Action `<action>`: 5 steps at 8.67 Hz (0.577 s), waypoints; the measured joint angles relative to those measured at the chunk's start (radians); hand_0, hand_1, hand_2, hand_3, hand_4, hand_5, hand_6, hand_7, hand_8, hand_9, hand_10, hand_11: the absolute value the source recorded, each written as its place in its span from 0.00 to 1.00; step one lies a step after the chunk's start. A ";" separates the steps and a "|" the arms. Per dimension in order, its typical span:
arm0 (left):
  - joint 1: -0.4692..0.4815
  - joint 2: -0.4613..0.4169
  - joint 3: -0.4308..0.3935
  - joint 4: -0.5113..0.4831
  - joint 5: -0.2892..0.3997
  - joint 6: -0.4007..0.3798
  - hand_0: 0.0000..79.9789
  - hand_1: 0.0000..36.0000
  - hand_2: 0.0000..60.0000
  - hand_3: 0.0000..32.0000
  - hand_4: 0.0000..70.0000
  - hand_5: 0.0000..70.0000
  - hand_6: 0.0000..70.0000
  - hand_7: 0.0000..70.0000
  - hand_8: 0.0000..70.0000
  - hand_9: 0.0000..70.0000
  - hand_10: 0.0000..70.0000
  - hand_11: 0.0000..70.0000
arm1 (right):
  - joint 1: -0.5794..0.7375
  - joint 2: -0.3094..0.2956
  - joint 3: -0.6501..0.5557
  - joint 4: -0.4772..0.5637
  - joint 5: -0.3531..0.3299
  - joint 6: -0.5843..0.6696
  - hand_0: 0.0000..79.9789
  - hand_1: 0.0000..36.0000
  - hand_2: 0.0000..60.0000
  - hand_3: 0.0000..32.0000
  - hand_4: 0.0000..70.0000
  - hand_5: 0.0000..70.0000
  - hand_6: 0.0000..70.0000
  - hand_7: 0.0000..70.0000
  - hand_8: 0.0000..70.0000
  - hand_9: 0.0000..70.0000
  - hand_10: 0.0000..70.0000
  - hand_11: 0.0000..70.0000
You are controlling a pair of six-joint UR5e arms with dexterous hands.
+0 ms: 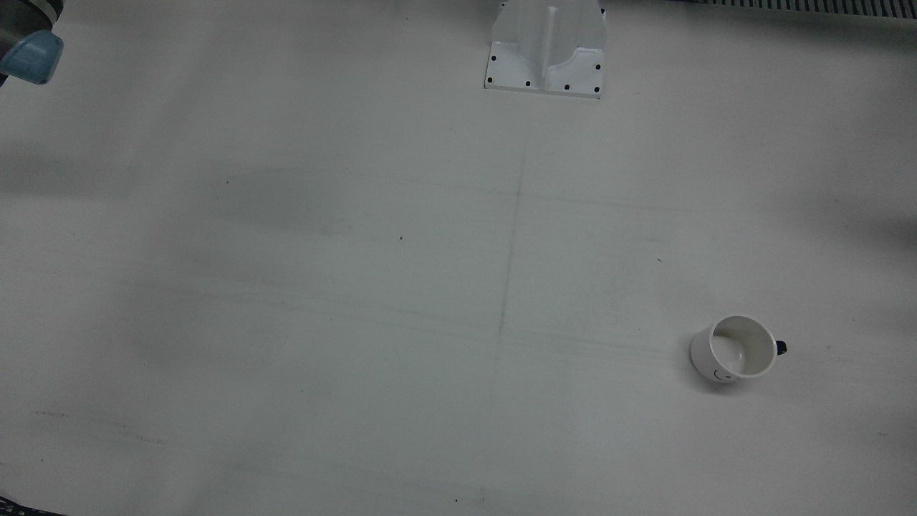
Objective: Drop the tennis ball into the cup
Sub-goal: 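Carry the tennis ball in the left hand toward the white mug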
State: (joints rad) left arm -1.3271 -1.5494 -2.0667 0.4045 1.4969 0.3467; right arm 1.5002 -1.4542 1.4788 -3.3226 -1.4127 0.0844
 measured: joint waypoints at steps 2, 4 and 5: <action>0.081 -0.019 -0.020 0.030 -0.006 0.000 0.70 1.00 1.00 0.00 1.00 0.93 1.00 1.00 1.00 1.00 1.00 1.00 | 0.000 0.000 0.000 0.000 0.000 0.000 0.00 0.00 0.00 0.00 0.00 0.00 0.00 0.00 0.00 0.00 0.00 0.00; 0.196 -0.093 -0.023 0.090 -0.013 0.001 0.71 1.00 1.00 0.00 1.00 0.92 1.00 1.00 1.00 1.00 1.00 1.00 | 0.000 0.000 0.000 0.000 0.000 0.000 0.00 0.00 0.00 0.00 0.00 0.00 0.00 0.00 0.00 0.00 0.00 0.00; 0.253 -0.131 -0.019 0.118 -0.024 0.001 0.71 1.00 1.00 0.00 1.00 1.00 1.00 1.00 1.00 1.00 1.00 1.00 | 0.000 0.000 0.000 0.000 0.000 0.000 0.00 0.00 0.00 0.00 0.00 0.00 0.00 0.00 0.00 0.00 0.00 0.00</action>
State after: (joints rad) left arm -1.0737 -1.6806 -2.0856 0.5224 1.4728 0.3480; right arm 1.5002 -1.4542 1.4788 -3.3226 -1.4128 0.0844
